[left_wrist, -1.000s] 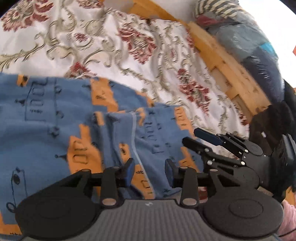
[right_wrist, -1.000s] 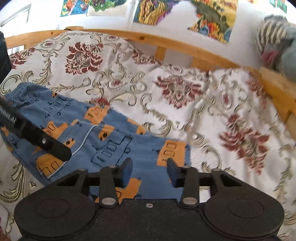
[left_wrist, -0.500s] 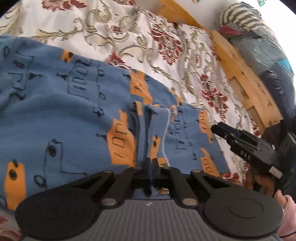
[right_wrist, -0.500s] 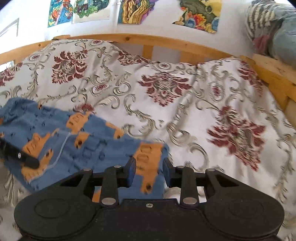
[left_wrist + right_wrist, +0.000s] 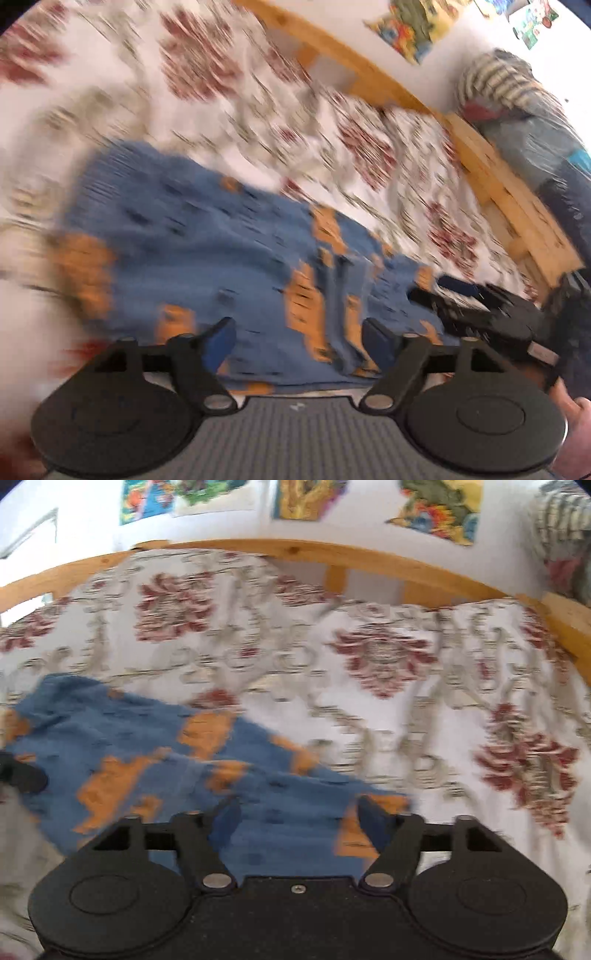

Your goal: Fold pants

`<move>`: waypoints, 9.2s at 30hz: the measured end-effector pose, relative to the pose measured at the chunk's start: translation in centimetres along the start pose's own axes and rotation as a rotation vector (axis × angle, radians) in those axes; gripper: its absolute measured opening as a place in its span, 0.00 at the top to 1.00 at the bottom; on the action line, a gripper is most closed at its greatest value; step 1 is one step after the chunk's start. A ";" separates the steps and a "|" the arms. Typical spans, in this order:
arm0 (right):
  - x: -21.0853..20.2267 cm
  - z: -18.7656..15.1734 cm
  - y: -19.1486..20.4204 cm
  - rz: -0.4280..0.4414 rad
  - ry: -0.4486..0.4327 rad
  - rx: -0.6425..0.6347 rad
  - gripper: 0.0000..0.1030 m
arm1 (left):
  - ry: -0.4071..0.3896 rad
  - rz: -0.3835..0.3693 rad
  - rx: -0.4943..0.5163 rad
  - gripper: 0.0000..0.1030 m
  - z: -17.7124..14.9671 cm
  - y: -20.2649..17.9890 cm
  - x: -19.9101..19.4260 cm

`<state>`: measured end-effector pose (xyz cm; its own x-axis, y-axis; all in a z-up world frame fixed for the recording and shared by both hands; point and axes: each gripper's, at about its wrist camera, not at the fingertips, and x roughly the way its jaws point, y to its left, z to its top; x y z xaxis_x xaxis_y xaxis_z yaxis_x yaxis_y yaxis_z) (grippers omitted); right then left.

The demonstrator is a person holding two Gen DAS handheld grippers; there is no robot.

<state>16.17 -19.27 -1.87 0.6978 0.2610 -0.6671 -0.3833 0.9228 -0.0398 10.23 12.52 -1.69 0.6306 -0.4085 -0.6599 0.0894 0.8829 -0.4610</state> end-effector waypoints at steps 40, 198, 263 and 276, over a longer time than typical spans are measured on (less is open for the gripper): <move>5.6 0.3 14.7 -0.158 0.000 -0.368 0.01 | 0.067 0.314 0.151 0.76 8.9 5.6 1.0; -2.7 -2.9 -14.6 0.416 -0.018 0.750 0.96 | -0.078 0.298 1.105 0.82 -8.3 -27.5 13.1; -1.3 -2.6 -3.1 -0.422 -0.068 -0.094 0.01 | 0.034 0.312 0.374 0.00 0.4 -8.0 10.4; -5.4 -3.4 -5.9 -0.213 -0.143 0.065 0.01 | -0.013 0.229 0.317 0.00 0.5 -6.6 8.5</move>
<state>12.60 -27.11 -0.53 0.8386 0.0924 -0.5368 -0.1823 0.9763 -0.1168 15.38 3.32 -3.90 0.6717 -0.1912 -0.7157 0.1775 0.9795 -0.0950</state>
